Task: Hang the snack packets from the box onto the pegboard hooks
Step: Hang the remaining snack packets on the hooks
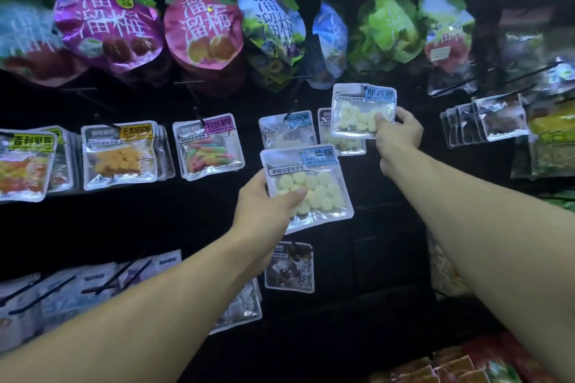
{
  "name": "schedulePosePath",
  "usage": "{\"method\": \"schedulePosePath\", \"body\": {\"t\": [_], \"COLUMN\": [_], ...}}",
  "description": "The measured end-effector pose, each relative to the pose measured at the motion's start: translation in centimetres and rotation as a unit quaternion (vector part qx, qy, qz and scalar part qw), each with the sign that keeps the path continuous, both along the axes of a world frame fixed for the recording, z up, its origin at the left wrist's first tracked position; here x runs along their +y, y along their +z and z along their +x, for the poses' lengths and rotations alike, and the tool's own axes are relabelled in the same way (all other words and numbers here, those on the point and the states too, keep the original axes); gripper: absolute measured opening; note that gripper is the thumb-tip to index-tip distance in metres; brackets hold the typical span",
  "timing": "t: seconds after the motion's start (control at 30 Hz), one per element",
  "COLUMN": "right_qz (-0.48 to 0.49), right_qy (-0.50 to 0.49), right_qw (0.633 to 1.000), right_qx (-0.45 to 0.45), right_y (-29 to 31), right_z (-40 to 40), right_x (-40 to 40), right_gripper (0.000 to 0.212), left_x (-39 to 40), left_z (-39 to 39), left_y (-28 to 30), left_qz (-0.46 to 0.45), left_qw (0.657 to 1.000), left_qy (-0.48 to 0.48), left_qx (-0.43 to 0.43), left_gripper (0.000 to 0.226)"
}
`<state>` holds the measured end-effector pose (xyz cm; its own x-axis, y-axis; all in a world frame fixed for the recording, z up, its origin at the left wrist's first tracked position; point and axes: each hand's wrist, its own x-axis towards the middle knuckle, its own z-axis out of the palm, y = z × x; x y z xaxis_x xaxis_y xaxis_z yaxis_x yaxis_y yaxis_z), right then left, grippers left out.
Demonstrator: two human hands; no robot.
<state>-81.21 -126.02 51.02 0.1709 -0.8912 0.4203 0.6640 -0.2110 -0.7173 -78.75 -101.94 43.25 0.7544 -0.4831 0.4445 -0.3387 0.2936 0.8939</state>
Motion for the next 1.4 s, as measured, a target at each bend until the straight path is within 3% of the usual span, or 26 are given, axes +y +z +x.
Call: {"method": "schedulePosePath", "body": {"t": [0.3,0.7,1.4], "right_qz": [-0.03,-0.049,0.015], "right_qy": [-0.033,-0.059,-0.027], "right_qw": [0.997,0.991,0.988], "right_qx": [0.062,0.112,0.152], "right_y": [-0.4,-0.1,2.7], "right_z": [0.1,-0.6,-3.1], "right_x": [-1.2,-1.7,-0.1], "right_gripper": [0.017,0.018,0.008], "left_x": [-1.6,-2.2,-0.7], "left_z": [1.8,2.9,2.5], "left_y": [-2.1,-3.2,-3.3], "left_qz": [-0.013,-0.018,-0.007], "left_qw": [1.0,0.999,1.0], "left_qy": [0.02,0.007,-0.004], "left_qx": [0.017,0.028,0.029], "left_gripper": [0.025,0.027,0.027]}}
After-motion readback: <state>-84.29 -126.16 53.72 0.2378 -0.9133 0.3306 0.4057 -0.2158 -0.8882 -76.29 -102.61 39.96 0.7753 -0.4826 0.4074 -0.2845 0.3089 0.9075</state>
